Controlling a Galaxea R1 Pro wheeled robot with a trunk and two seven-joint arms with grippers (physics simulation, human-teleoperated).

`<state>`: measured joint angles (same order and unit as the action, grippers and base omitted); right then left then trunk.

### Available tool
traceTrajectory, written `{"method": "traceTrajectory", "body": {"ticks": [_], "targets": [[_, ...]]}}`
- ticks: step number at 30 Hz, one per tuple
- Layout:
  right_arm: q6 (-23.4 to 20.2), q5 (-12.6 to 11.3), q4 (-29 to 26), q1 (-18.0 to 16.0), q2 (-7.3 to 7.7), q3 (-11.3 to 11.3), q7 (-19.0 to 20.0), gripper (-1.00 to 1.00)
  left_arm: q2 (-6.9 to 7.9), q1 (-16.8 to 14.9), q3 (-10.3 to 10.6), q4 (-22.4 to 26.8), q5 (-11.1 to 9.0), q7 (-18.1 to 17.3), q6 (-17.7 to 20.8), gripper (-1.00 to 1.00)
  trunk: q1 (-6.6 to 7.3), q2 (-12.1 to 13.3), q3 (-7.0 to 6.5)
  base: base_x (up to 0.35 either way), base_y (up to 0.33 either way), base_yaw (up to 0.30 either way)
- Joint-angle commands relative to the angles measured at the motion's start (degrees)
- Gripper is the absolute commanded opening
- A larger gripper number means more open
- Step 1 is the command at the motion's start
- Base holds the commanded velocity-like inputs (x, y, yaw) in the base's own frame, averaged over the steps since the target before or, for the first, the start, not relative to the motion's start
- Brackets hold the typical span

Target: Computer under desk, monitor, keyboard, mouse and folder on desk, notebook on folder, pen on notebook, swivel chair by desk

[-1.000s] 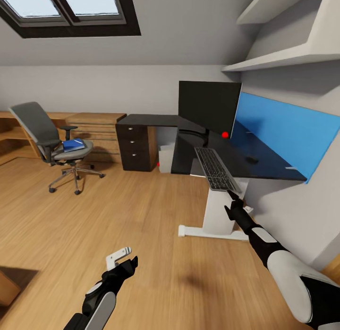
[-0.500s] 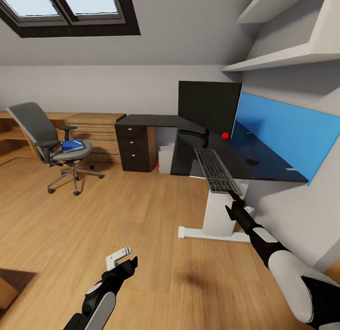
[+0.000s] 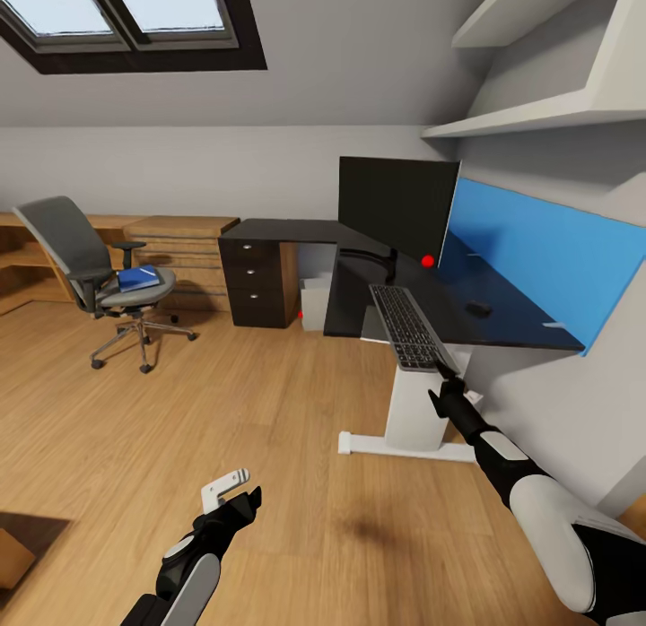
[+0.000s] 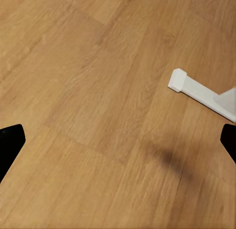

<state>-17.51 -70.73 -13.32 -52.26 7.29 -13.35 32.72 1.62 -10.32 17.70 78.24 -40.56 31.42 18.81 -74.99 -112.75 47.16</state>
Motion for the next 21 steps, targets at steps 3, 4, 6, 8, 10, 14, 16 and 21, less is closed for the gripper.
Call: {"method": "traceTrajectory", "body": {"ticks": [3,4,6,8,10,14,16,21], "targets": [[-0.5,-0.5,0.0,0.0,0.0,-0.2,0.1,1.0,0.05,0.0,0.1,0.1,-0.4,0.5,0.1,1.0,0.67,1.2,-0.49,0.0,0.0,0.0],[-0.5,-0.5,0.0,0.0,0.0,-0.2,0.1,1.0,0.05,0.0,0.1,0.1,-0.4,0.5,0.1,1.0,0.89,1.6,-0.67,0.0,0.0,0.0],[-0.5,-0.5,0.0,0.0,0.0,-0.2,0.1,1.0,0.09,0.0,0.1,0.1,-0.4,0.5,0.1,1.0,1.11,2.0,-0.85,0.0,0.0,0.0],[-0.5,-0.5,0.0,0.0,0.0,-0.2,0.1,1.0,0.09,0.0,0.1,0.1,-0.4,0.5,0.1,1.0,1.11,2.0,-0.85,0.0,0.0,0.0],[-0.5,-0.5,0.0,0.0,0.0,-0.2,0.1,1.0,0.11,0.0,0.1,0.1,-0.4,0.4,0.1,1.0,1.11,2.0,-0.85,0.0,0.0,0.0],[-0.5,-0.5,0.0,0.0,0.0,-0.2,0.1,1.0,0.13,0.0,0.1,0.1,-0.4,0.3,0.1,1.0,1.11,2.0,-0.85,0.0,0.0,0.0],[-0.5,-0.4,0.0,0.0,0.0,-0.2,0.1,1.0,0.14,0.0,0.1,0.1,-0.4,0.2,0.1,1.0,1.11,2.0,-0.85,0.0,0.0,0.0],[-0.5,-0.4,0.0,0.0,0.0,-0.2,0.1,1.0,0.14,0.0,0.1,0.1,-0.4,0.1,0.1,1.0,1.11,2.0,-0.85,0.122,0.0,0.0]]}}
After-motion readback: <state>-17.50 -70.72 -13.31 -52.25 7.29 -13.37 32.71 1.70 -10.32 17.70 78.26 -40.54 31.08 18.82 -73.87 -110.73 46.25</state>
